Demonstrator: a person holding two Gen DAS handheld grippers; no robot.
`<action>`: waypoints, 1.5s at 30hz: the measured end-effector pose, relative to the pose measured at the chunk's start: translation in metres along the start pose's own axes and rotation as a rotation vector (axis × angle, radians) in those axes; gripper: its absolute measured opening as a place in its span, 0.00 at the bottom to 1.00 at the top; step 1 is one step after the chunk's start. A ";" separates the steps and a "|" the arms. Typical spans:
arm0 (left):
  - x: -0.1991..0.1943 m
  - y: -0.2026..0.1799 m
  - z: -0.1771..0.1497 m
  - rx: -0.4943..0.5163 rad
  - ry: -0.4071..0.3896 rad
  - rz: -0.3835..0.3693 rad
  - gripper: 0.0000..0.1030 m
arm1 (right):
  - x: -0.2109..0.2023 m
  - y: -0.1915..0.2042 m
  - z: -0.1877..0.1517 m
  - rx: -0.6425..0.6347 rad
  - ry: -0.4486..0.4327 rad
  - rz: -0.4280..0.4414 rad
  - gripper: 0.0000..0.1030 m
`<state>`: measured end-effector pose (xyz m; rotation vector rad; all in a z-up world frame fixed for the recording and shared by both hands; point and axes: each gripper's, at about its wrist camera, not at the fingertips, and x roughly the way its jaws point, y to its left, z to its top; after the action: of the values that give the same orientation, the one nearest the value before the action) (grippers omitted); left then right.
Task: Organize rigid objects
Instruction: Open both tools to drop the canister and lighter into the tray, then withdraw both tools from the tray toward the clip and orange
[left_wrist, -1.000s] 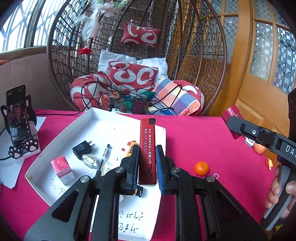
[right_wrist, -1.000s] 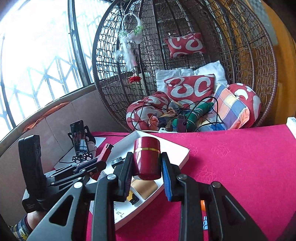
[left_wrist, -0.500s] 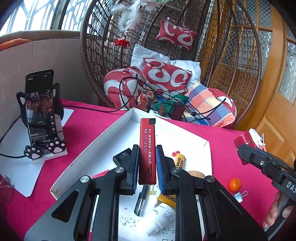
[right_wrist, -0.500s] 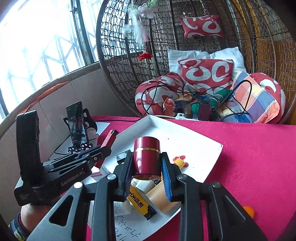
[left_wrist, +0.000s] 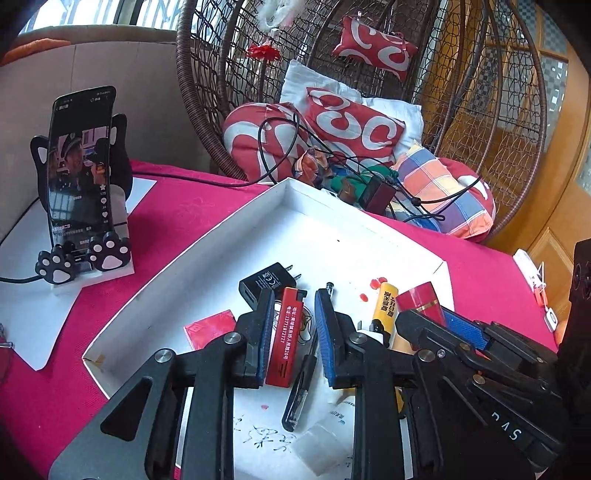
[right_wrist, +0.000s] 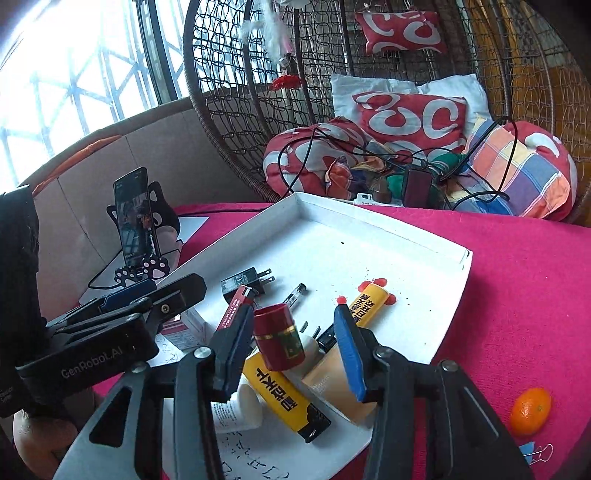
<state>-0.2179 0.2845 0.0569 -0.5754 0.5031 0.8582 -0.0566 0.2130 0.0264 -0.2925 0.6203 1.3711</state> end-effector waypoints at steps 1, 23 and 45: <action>-0.003 0.001 0.000 -0.007 -0.008 0.005 0.67 | -0.003 -0.002 -0.001 0.000 -0.012 -0.016 0.95; -0.055 -0.014 -0.010 0.032 -0.124 0.126 1.00 | -0.083 0.000 -0.011 -0.026 -0.210 -0.061 1.00; -0.063 -0.065 -0.018 0.148 -0.108 0.089 1.00 | -0.153 -0.045 -0.015 0.094 -0.412 -0.123 1.00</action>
<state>-0.2037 0.2035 0.1000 -0.3717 0.4923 0.9232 -0.0281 0.0703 0.0944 0.0307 0.3163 1.2326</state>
